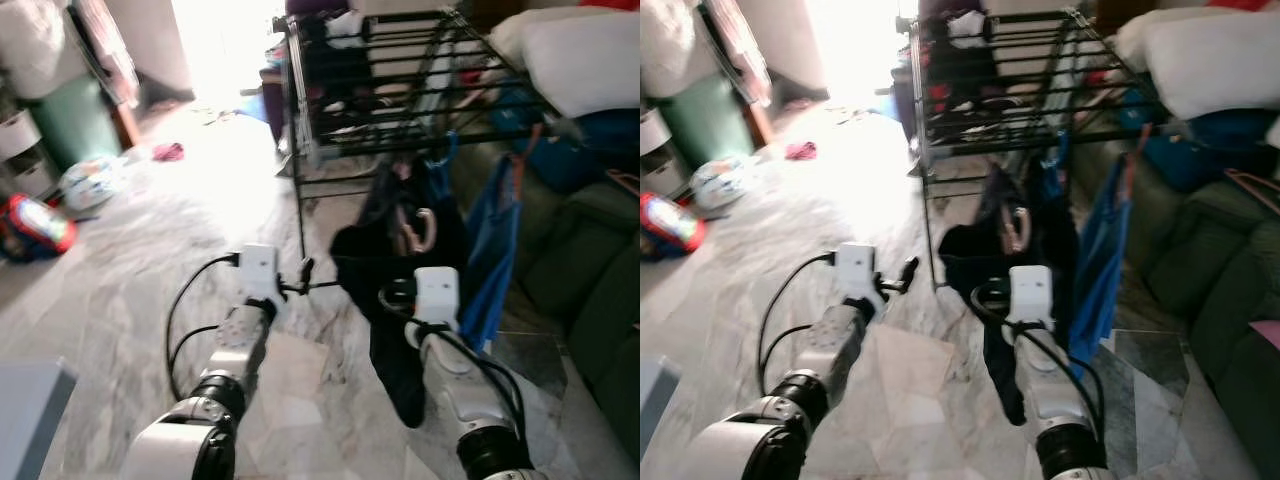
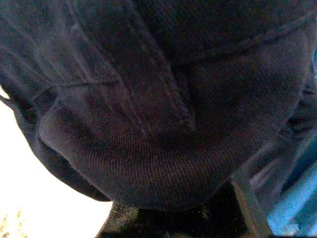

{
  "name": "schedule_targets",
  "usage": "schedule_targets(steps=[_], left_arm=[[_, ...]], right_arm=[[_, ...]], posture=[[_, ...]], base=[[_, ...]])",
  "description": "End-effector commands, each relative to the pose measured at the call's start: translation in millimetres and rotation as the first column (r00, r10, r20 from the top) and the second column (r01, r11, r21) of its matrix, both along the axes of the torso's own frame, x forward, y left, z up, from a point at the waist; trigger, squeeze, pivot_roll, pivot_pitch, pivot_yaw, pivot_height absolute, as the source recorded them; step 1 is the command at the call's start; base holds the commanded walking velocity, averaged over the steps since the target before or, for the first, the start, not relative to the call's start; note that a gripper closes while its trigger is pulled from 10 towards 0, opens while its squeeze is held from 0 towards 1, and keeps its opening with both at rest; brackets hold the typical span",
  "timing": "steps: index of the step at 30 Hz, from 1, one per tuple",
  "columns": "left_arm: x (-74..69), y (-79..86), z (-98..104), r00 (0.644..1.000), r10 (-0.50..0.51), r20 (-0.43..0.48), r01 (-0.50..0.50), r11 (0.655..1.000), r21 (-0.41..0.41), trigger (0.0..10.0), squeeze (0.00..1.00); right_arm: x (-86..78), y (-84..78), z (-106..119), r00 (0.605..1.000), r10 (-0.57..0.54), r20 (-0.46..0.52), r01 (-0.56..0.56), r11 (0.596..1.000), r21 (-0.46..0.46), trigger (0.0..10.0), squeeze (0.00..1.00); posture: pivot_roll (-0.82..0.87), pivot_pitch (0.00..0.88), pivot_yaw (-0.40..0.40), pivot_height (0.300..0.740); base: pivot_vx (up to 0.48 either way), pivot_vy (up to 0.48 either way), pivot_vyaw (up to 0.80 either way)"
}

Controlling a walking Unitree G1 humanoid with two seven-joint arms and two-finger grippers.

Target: Hang hanger

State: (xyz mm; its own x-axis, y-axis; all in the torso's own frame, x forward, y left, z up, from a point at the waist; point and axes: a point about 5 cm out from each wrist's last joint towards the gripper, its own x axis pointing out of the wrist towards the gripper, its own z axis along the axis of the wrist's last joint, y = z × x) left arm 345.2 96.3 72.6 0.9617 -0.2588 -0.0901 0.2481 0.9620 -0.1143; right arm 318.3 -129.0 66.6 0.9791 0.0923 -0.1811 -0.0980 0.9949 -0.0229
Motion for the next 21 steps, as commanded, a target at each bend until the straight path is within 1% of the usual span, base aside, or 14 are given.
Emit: schedule_targets(steps=[1,8,14,18,21], left_arm=[[0.6,-5.0,2,1.000,-0.019,0.008,0.019,1.000,-0.005,10.0,0.00],[-1.2,-5.1,0,1.000,-0.021,0.006,0.021,1.000,-0.006,10.0,0.00],[-2.5,-2.5,-2,1.000,-0.003,0.007,0.003,1.000,0.005,10.0,0.00],[-3.2,-2.6,-3,1.000,-0.001,0.005,0.001,1.000,0.003,10.0,0.00],[-5.3,-1.8,-6,1.000,0.006,-0.006,-0.006,1.000,0.009,10.0,0.00]], right_arm=[[4.1,-2.6,7,1.000,0.006,0.028,-0.006,1.000,-0.004,10.0,0.00],[0.6,3.1,2,0.999,0.035,0.008,-0.035,0.999,0.002,10.0,0.00],[-3.6,14.3,-3,0.987,0.157,-0.035,-0.157,0.988,0.009,10.0,0.00],[-4.6,15.3,-4,0.985,0.170,-0.041,-0.170,0.985,0.006,10.0,0.00],[-4.9,13.3,-5,0.986,0.162,-0.051,-0.162,0.987,0.005,10.0,0.00]], posture=[[-0.13,0.010,0.085,0.740],[-0.13,0.018,0.085,0.740],[-0.13,0.034,0.082,0.740],[-0.13,0.040,0.080,0.740],[-0.12,0.048,0.077,0.740]], base=[[0.412,0.000,0.00],[0.411,0.000,0.00],[0.400,0.000,0.00],[0.377,0.000,0.00],[0.000,0.000,0.00]])
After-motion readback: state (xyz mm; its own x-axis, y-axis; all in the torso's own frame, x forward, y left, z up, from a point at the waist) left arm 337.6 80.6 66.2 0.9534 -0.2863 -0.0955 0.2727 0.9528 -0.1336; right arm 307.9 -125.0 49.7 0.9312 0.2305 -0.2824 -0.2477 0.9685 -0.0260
